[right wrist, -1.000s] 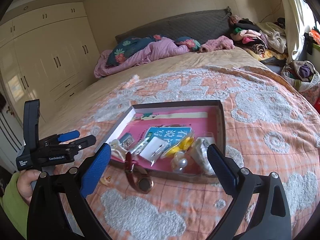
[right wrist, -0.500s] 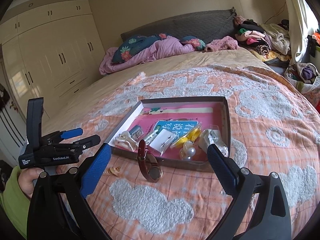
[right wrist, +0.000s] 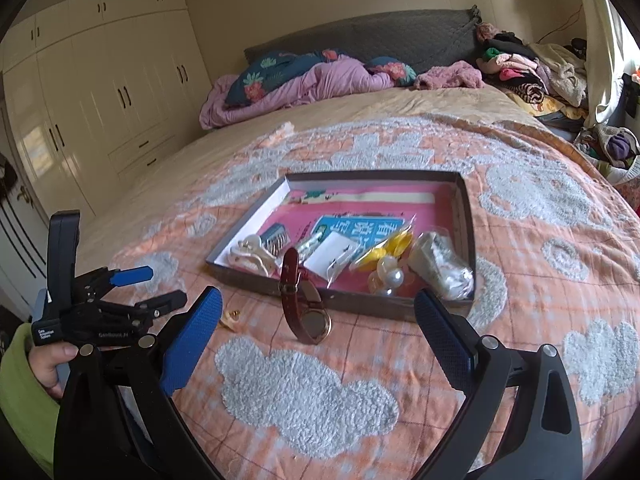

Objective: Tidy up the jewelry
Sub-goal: 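Withdraw both tools from the box toward the spiral hair tie and watch, then grasp the tan spiral hair tie with the left tool while the right tool grasps the brown watch strap, then carry the hair tie and watch into the box and open both tools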

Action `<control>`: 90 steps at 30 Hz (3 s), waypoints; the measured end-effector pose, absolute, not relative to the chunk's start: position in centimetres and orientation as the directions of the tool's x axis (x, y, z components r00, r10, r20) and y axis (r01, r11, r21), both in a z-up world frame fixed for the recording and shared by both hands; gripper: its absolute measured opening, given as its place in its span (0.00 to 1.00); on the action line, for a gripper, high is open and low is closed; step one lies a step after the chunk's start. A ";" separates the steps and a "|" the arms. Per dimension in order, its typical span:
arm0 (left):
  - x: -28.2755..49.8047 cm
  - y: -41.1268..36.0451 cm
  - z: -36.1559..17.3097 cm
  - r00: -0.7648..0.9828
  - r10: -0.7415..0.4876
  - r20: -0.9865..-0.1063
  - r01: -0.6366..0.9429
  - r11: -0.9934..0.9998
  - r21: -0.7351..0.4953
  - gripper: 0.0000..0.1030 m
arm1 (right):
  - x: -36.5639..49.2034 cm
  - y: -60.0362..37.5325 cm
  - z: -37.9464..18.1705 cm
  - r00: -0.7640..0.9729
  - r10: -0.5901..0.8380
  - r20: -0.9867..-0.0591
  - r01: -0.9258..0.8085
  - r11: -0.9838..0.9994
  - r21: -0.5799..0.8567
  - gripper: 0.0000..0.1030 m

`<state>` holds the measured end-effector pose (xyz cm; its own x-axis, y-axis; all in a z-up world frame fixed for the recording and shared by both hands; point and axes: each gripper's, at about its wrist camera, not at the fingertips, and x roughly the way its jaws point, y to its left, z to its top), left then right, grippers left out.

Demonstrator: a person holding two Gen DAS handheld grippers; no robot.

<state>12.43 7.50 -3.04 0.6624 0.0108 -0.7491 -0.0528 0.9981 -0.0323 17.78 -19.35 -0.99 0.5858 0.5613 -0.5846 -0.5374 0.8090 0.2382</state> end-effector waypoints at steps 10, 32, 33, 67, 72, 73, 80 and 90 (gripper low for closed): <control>12.4 6.7 -6.1 0.606 0.029 -0.795 0.002 0.999 0.038 0.89 | 18.3 -17.6 -3.1 0.546 0.551 -0.631 -0.550 0.804 0.226 0.93; 13.8 1.6 -7.9 0.628 -0.002 -0.779 0.214 0.962 0.170 0.16 | 22.0 -13.4 -7.2 0.441 0.541 -0.716 -0.551 0.793 0.261 0.52; 13.7 1.7 -7.8 0.628 -0.011 -0.778 0.215 0.964 0.159 0.12 | 21.9 -13.2 -7.4 0.432 0.545 -0.719 -0.558 0.788 0.261 0.40; 14.4 4.4 0.0 0.736 -0.143 -0.662 0.087 0.989 -0.117 0.11 | 19.8 -18.6 -0.1 0.565 0.613 -0.552 -0.588 0.769 0.251 0.05; 15.9 4.1 0.8 0.742 -0.146 -0.654 0.089 0.989 -0.120 0.11 | 20.7 -19.0 0.9 0.584 0.607 -0.539 -0.580 0.777 0.246 0.05; 16.1 4.1 0.9 0.743 -0.146 -0.653 0.089 0.989 -0.120 0.11 | 20.9 -19.1 1.1 0.589 0.605 -0.536 -0.578 0.779 0.244 0.05; 18.2 3.5 1.3 0.739 -0.156 -0.656 0.087 0.987 -0.137 0.11 | 22.0 -19.4 2.0 0.606 0.600 -0.523 -0.575 0.784 0.233 0.05; 20.3 3.2 1.0 0.729 -0.171 -0.663 0.077 0.983 -0.169 0.11 | 23.4 -19.4 2.3 0.604 0.606 -0.517 -0.574 0.781 0.245 0.05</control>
<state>20.34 3.19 1.03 0.7289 -0.1711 -0.6629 0.0766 0.9826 -0.1694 23.44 -19.41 2.25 0.6038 0.6064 -0.5174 -0.5744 0.7810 0.2452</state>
